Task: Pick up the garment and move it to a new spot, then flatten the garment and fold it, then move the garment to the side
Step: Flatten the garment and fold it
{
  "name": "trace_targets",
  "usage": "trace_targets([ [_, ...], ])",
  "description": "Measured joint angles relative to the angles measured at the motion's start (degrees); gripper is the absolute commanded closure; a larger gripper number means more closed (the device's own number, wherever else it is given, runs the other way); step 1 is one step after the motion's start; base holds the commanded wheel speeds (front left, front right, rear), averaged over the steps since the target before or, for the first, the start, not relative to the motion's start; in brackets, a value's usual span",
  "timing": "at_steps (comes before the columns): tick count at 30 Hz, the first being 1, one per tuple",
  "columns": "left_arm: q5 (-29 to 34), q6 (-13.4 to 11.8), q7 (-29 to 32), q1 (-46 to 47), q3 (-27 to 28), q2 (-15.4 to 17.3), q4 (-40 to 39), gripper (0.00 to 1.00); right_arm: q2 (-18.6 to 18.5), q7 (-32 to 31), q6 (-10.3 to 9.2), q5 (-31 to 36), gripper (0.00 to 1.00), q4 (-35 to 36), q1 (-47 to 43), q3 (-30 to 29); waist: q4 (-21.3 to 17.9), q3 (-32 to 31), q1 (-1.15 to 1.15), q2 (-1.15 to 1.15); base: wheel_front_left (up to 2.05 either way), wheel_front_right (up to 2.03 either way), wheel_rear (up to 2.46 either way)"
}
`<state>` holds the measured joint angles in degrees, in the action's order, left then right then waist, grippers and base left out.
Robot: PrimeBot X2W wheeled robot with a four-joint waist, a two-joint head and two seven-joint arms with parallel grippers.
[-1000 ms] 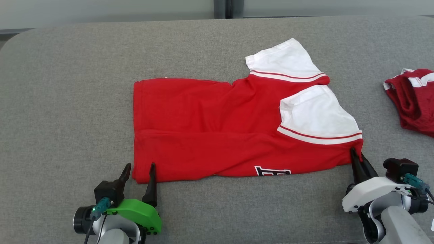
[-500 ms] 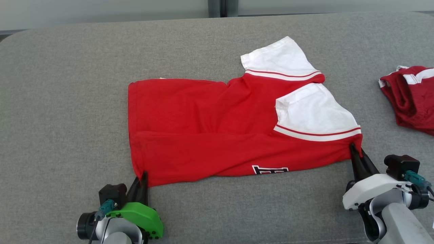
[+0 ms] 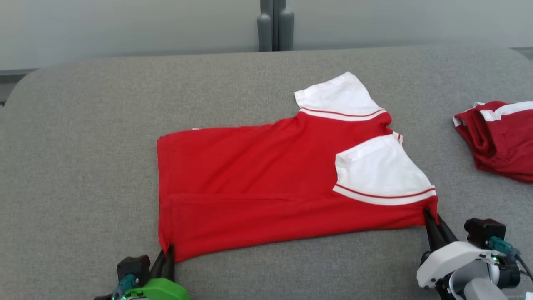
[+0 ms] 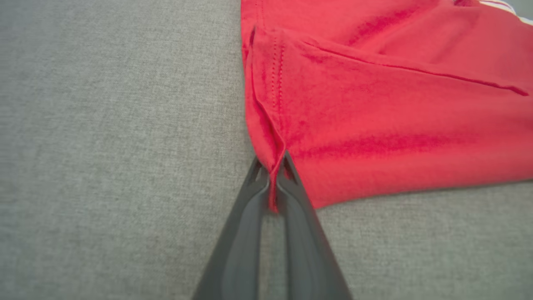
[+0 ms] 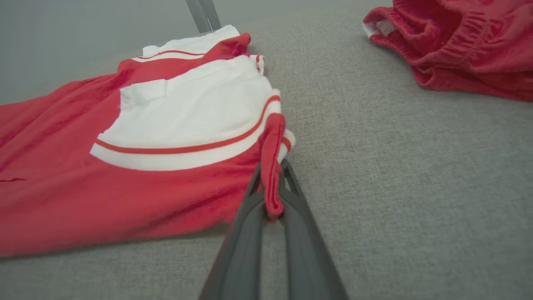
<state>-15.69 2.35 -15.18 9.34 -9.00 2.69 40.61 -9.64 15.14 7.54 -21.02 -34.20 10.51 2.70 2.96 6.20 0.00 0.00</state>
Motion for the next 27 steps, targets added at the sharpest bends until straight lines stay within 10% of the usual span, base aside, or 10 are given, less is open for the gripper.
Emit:
trace_targets([
  [11, 2.4, 0.0, 0.0, -7.1, 5.1, -0.1, 3.0, 1.0, 0.4, 0.0, 0.01, -3.6, 1.0, -0.1, -9.5, 3.8, -1.5, -9.4, 0.0, 0.0, 0.0, 0.0, 0.0],
  [12, 2.4, 0.2, 0.0, -7.1, 5.1, -0.1, 3.5, 0.65, 0.4, 0.0, 0.01, -3.8, 0.89, -0.5, -9.6, 3.9, -1.5, -9.3, 0.0, 0.0, 0.0, 0.0, 0.0],
  [13, 2.4, 0.2, 0.0, -7.1, 4.9, -0.1, 4.2, 0.14, 0.4, 0.0, 0.01, -4.1, 0.51, -0.8, -9.6, 4.0, -1.4, -9.2, 0.0, 0.0, 0.0, 0.0, 0.0],
  [14, 2.3, 0.2, 0.0, -7.2, 4.8, -0.1, 4.7, 0.0, 0.4, 0.0, 0.01, -4.1, 0.0, -1.0, -9.6, 4.0, -1.4, -9.1, 0.0, 0.0, 0.0, 0.0, 0.0],
  [27, 4.5, -0.3, 0.0, -0.7, 7.7, 0.2, -2.9, 0.0, -0.1, 0.0, -0.01, -1.4, 0.0, 4.2, -1.7, 0.8, -0.2, -4.9, 0.0, 0.0, 0.0, 0.0, 0.0],
])
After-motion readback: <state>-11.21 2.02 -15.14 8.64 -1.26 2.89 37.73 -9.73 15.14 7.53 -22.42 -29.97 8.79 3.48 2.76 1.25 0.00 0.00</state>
